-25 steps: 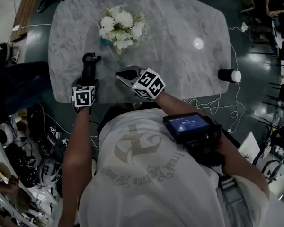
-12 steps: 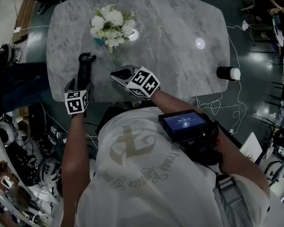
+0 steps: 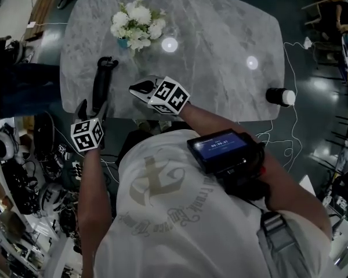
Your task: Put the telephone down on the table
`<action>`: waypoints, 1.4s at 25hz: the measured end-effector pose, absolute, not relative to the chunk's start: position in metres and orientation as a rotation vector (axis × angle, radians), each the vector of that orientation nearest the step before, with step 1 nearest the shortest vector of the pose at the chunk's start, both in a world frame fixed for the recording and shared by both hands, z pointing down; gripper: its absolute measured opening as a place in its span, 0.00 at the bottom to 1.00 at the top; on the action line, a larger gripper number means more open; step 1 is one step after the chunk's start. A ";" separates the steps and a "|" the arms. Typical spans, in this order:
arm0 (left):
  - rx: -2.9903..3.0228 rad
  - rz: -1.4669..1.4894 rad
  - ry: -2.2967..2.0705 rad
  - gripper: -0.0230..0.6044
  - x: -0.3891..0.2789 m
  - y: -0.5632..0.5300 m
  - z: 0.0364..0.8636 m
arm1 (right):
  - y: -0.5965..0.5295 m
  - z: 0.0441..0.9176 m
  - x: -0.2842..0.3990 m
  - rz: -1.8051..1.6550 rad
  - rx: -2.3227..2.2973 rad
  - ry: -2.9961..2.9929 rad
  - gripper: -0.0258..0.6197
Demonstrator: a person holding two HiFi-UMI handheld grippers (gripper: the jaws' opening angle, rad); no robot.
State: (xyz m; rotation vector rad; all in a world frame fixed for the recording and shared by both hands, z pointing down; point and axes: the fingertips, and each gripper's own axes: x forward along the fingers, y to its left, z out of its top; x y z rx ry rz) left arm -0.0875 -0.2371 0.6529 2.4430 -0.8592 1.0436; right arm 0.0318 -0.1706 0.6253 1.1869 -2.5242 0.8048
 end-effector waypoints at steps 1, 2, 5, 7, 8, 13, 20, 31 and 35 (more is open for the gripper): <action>2.445 1.018 -0.871 0.62 -0.089 -0.233 0.648 | -0.170 0.624 0.031 0.797 1.176 -2.529 0.06; 2.447 0.993 -0.881 0.61 -0.090 -0.228 0.644 | -0.169 0.623 0.029 0.790 1.167 -2.534 0.06; 2.459 0.930 -0.903 0.60 -0.096 -0.215 0.631 | -0.167 0.617 0.023 0.767 1.151 -2.557 0.06; 2.468 0.896 -0.921 0.56 -0.101 -0.209 0.624 | -0.168 0.611 0.018 0.746 1.138 -2.574 0.06; 2.471 0.881 -0.930 0.54 -0.104 -0.206 0.620 | -0.169 0.609 0.015 0.735 1.131 -2.578 0.06; 2.479 0.785 -0.972 0.42 -0.121 -0.193 0.607 | -0.167 0.600 0.000 0.689 1.109 -2.587 0.06; 2.471 0.688 -0.994 0.26 -0.152 -0.174 0.599 | -0.166 0.575 -0.030 0.577 1.090 -2.608 0.06; 2.434 0.518 -1.032 0.06 -0.203 -0.133 0.585 | -0.130 0.548 -0.081 0.481 1.064 -2.633 0.06; 2.417 0.475 -1.038 0.06 -0.218 -0.119 0.587 | -0.113 0.549 -0.087 0.474 1.058 -2.636 0.06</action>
